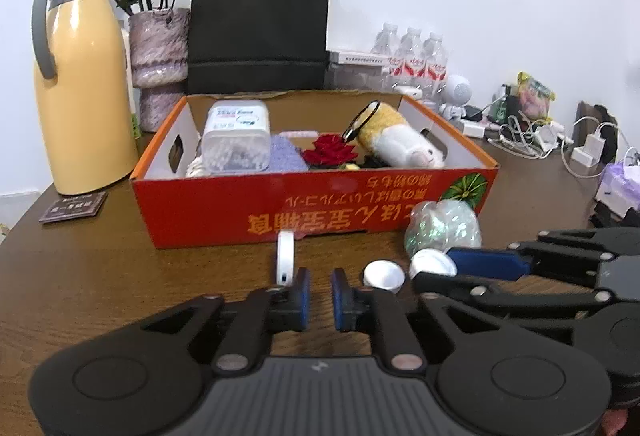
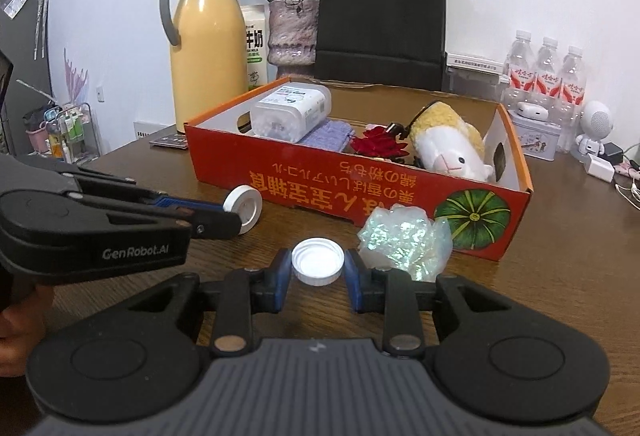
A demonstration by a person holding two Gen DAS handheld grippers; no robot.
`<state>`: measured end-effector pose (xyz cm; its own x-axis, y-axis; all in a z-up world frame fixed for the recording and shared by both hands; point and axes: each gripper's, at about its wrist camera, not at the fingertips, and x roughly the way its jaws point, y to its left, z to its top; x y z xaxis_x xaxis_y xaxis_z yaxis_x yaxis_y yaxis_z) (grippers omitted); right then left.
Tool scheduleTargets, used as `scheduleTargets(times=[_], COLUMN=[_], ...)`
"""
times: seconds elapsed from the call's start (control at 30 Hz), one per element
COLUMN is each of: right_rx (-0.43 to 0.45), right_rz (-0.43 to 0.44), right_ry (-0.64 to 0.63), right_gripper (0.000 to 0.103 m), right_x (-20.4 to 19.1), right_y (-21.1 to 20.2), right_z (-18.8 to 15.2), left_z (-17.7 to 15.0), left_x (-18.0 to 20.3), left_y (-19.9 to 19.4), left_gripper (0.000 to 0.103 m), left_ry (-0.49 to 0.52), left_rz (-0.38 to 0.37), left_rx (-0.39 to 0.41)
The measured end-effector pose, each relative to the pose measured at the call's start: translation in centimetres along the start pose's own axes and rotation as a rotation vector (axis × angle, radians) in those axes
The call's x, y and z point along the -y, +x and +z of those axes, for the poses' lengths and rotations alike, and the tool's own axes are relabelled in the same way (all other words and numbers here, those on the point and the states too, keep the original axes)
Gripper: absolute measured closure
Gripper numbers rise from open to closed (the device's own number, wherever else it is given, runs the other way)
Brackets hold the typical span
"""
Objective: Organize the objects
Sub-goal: 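Carry both white caps over the box with both grippers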
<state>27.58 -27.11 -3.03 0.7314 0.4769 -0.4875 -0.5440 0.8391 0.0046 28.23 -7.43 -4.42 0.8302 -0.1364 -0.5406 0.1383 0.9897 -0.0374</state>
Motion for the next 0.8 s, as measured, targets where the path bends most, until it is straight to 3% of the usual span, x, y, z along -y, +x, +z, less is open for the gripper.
scheduleTargets(times=[0.07, 0.13, 0.3, 0.33, 0.4, 0.43, 0.57, 0.8], right_rx=[0.002, 0.004, 0.004, 0.004, 0.004, 0.006, 0.013, 0.055], right_rz=[-0.005, -0.006, -0.006, -0.005, -0.004, -0.004, -0.003, -0.009], right_ry=[0.007, 0.014, 0.013, 0.012, 0.011, 0.011, 0.011, 0.011], right_gripper=[0.074, 0.074, 0.074, 0.074, 0.074, 0.074, 0.074, 0.074], right_x=[0.1, 0.2, 0.1, 0.1, 0.1, 0.1, 0.1, 0.1], right_y=[-0.1, -0.2, -0.2, -0.2, -0.2, -0.2, -0.3, -0.8], right_z=[0.0, 0.0, -0.1, -0.1, -0.1, -0.1, -0.1, 0.5], left_z=[0.0, 0.1, 1.4, 1.6, 1.6, 1.5, 1.2, 1.6], left_x=[-0.2, -0.5, -1.9, -2.2, -2.6, -2.9, -2.2, -0.6], left_y=[0.3, 0.6, 2.7, 3.3, 4.2, 4.3, 2.3, 0.7], left_gripper=[0.057, 0.037, 0.036, 0.04, 0.086, 0.095, 0.095, 0.095], left_ry=[-0.004, -0.016, -0.058, -0.061, -0.079, -0.099, -0.069, -0.01], left_rz=[0.011, 0.03, 0.082, 0.079, 0.04, 0.012, 0.025, 0.035], left_rx=[-0.013, -0.021, -0.032, -0.048, -0.089, -0.103, -0.018, 0.056])
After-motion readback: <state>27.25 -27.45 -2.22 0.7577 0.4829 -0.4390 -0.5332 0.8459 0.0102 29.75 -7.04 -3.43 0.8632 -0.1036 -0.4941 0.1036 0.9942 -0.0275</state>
